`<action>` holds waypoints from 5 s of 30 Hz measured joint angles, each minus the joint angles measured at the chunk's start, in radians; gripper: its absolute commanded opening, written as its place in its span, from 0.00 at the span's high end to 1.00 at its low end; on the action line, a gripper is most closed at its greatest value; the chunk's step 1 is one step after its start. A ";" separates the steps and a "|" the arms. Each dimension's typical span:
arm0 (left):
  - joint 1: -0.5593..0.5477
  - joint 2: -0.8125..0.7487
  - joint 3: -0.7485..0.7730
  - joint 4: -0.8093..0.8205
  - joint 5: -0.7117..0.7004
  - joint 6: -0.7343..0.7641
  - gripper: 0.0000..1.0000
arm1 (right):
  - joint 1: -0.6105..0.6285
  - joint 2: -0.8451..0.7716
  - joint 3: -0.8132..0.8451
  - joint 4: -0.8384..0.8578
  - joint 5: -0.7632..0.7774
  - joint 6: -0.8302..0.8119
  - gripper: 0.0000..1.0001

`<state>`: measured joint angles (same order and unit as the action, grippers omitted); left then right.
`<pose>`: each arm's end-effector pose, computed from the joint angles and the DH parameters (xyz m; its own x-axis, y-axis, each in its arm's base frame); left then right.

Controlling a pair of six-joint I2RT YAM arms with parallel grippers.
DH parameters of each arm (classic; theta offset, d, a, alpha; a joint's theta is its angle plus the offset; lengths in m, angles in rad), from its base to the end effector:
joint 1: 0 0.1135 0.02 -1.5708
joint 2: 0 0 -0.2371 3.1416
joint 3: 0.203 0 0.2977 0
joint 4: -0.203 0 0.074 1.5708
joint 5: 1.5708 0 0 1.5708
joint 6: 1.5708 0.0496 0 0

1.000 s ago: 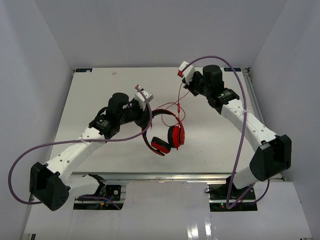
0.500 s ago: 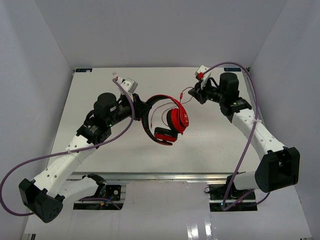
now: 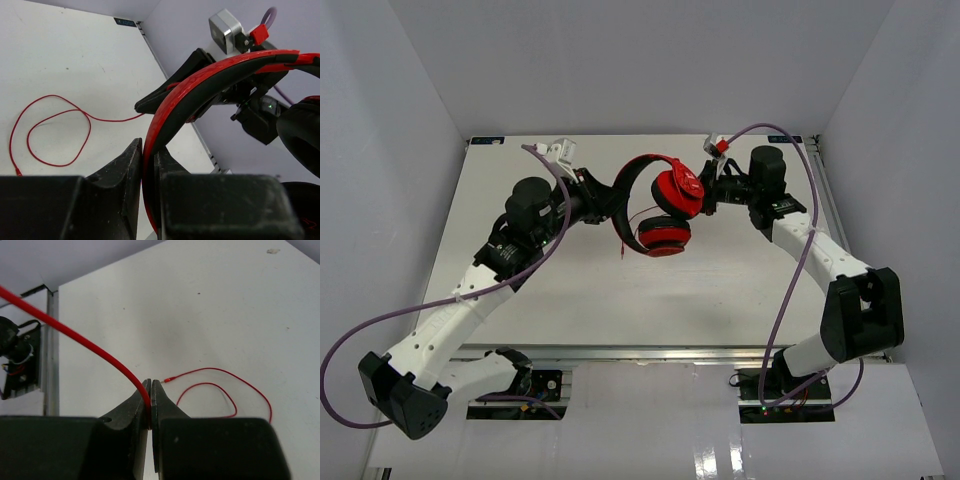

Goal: Wrap the headphones

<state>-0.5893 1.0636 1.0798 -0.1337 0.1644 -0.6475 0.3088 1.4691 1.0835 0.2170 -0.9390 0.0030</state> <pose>0.2594 -0.1832 0.3711 -0.4900 -0.3882 -0.7805 0.4863 0.6214 -0.6143 0.3599 0.1568 0.2780 -0.1627 -0.0500 -0.9854 -0.9369 0.3210 0.1384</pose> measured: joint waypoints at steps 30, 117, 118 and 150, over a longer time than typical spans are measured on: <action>-0.030 0.137 0.171 0.004 -0.320 -0.172 1.00 | 0.046 0.257 0.013 0.658 -0.215 0.612 0.62; -0.075 0.262 -0.233 0.114 -0.185 0.724 1.00 | 0.358 -0.257 0.075 -0.461 1.181 -1.019 0.61; -0.076 0.260 -0.234 0.109 -0.166 0.727 1.00 | 0.357 -0.257 0.073 -0.459 1.181 -1.027 0.61; -0.076 0.189 -0.319 0.285 0.273 0.462 1.00 | 0.184 -0.242 -0.043 -0.441 0.936 -0.833 0.92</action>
<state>-0.6649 1.2523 0.7612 0.1513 0.4373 -0.1858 0.4925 1.2266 1.0410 -0.2244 -0.0029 -0.8300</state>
